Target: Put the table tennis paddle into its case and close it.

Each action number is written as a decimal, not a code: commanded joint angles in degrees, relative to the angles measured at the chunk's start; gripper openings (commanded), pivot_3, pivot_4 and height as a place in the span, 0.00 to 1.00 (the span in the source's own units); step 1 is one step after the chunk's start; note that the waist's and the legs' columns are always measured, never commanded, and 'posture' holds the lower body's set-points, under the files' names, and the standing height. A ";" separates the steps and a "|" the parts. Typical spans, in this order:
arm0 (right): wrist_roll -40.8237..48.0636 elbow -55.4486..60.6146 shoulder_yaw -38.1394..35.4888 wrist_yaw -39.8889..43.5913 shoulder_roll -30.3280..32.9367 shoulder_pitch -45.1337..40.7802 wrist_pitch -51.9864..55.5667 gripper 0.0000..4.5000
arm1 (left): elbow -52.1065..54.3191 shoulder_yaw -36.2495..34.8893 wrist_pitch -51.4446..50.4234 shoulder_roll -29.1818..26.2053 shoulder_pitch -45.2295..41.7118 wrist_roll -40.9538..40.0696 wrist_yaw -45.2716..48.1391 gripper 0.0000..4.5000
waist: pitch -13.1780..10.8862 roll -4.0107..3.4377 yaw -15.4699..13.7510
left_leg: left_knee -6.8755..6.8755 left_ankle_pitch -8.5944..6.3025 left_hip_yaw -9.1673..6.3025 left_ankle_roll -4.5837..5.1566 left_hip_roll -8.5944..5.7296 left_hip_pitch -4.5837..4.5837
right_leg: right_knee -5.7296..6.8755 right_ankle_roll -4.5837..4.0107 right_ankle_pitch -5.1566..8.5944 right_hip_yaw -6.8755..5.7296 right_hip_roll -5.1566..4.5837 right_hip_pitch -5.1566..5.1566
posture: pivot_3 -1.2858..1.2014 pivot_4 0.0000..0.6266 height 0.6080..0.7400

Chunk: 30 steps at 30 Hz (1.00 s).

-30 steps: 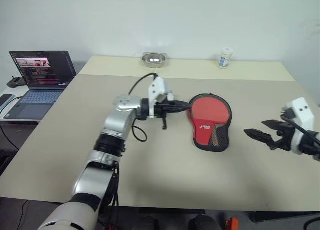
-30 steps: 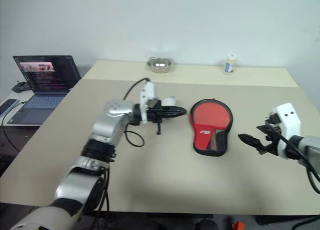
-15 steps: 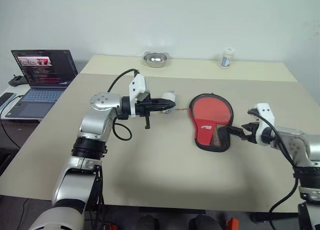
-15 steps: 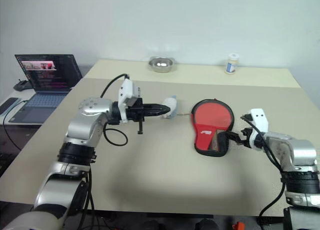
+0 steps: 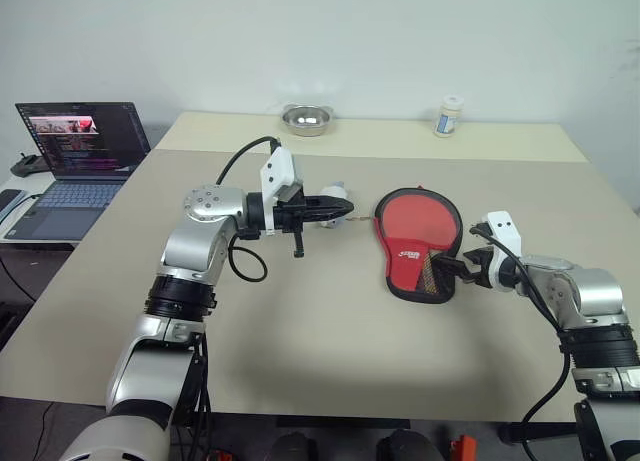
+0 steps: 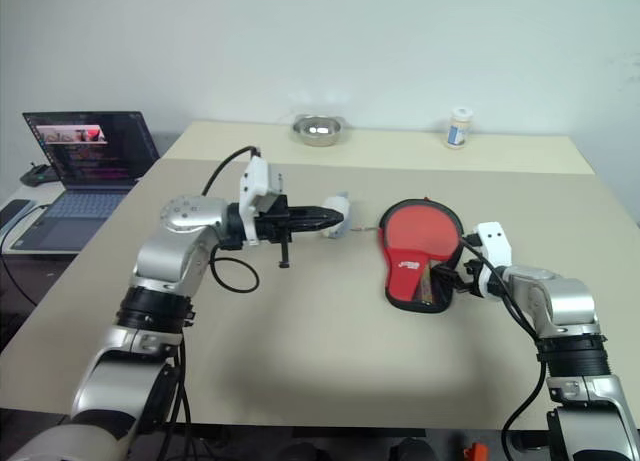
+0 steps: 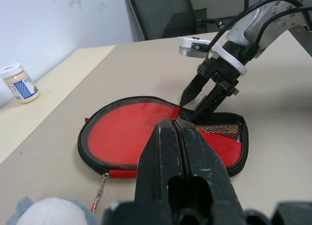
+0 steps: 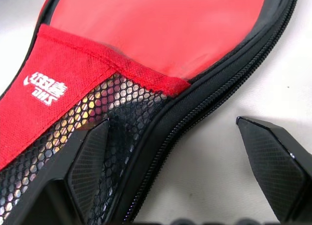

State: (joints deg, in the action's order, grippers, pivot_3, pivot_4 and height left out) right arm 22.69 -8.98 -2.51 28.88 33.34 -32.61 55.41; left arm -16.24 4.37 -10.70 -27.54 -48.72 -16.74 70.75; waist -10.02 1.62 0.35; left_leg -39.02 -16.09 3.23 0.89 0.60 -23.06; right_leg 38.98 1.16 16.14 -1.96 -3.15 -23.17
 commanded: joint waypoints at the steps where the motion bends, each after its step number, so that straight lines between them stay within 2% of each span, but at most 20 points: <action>1: -1.85 -3.48 2.39 1.26 -1.14 -0.17 -0.79 0.91 | 1.85 -0.01 1.08 0.22 -1.08 -0.45 -0.04 0.00 | 0.03 0.01 0.08 | 0.00 0.00 0.00 0.00 0.00 0.02 | 0.01 0.00 0.00 0.01 0.00 0.01 | 0.52 0.24 1.00; 10: -4.25 -9.82 4.91 4.50 -5.57 -2.72 -2.02 0.29 | 0.51 1.14 1.35 -1.62 2.06 0.69 1.29 0.00 | 0.40 0.29 1.43 | 0.00 0.00 0.01 0.01 0.06 0.24 | 0.03 -0.01 -0.01 0.02 0.03 0.22 | 0.52 0.24 1.00; 14: -3.12 -7.55 4.84 5.78 -7.77 -3.17 -0.42 0.03 | 0.58 1.65 1.09 -4.16 4.71 0.32 4.58 0.00 | 0.40 0.29 1.92 | 0.02 0.00 0.02 0.00 0.11 0.33 | 0.07 -0.03 -0.02 0.02 0.04 0.27 | 0.52 0.24 1.00; 15: -2.47 -5.85 5.00 6.22 -8.27 -3.04 0.45 0.01 | 1.04 1.79 0.74 -4.89 5.41 -0.05 5.67 0.00 | 0.40 0.29 1.95 | 0.02 0.00 0.01 0.00 0.14 0.34 | 0.08 -0.04 -0.02 0.01 0.06 0.27 | 0.52 0.24 1.00; 22: 0.37 11.16 7.32 5.41 -11.62 0.78 8.12 0.01 | 8.47 3.15 -3.88 -10.25 11.77 -3.35 13.86 0.00 | 0.39 0.27 2.24 | 0.16 0.00 0.04 -0.02 0.18 0.12 | 0.03 -0.11 0.02 0.03 0.06 -0.03 | 0.52 0.24 1.00; 30: 3.98 29.43 4.16 1.93 -12.04 10.94 19.37 0.01 | 16.10 3.18 -6.56 -12.24 17.64 -5.77 15.10 0.00 | 0.37 0.24 1.34 | 0.20 -0.03 -0.03 -0.02 0.12 0.07 | -0.01 -0.21 0.10 -0.04 -0.01 -0.02 | 0.52 0.24 1.00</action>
State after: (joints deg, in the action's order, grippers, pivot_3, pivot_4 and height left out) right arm 24.21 16.26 1.72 31.01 21.34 -23.11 71.60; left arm -2.93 7.85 -17.12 -39.05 -31.10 -21.02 84.61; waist -9.65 1.86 1.69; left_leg -38.83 -16.12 3.20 0.86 0.70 -23.00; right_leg 38.97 0.95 16.24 -1.99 -3.17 -23.19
